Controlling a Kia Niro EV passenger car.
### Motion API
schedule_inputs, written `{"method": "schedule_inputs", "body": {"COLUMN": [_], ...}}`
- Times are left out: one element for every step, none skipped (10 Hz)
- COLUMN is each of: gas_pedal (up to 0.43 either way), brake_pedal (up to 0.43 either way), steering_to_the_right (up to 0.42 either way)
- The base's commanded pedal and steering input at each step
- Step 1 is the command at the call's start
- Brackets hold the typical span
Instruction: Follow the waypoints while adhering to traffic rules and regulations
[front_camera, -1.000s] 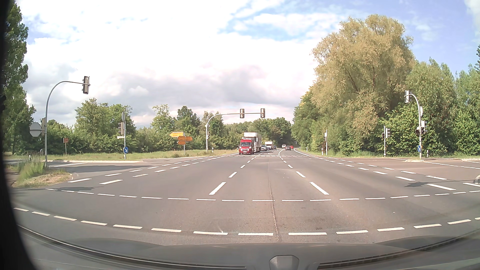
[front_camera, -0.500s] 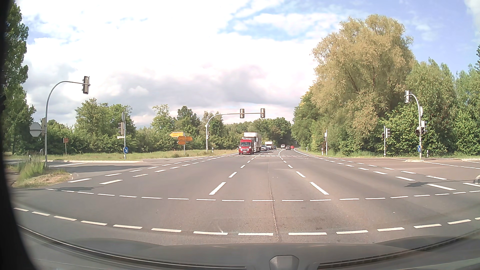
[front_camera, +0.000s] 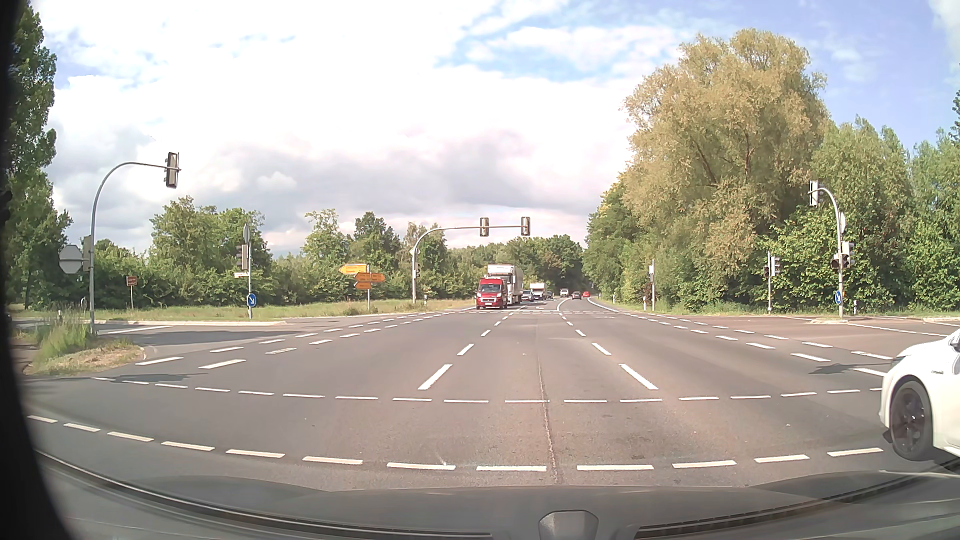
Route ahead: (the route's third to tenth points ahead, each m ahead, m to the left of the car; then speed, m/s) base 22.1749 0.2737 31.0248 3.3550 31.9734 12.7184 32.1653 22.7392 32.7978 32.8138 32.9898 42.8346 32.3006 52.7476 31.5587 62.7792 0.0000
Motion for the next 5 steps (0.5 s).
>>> {"method": "schedule_inputs", "body": {"gas_pedal": [0.0,0.0,0.0,0.0,0.0], "brake_pedal": [0.262,0.262,0.262,0.262,0.262], "steering_to_the_right": [0.008,0.008,0.008,0.008,0.008]}}
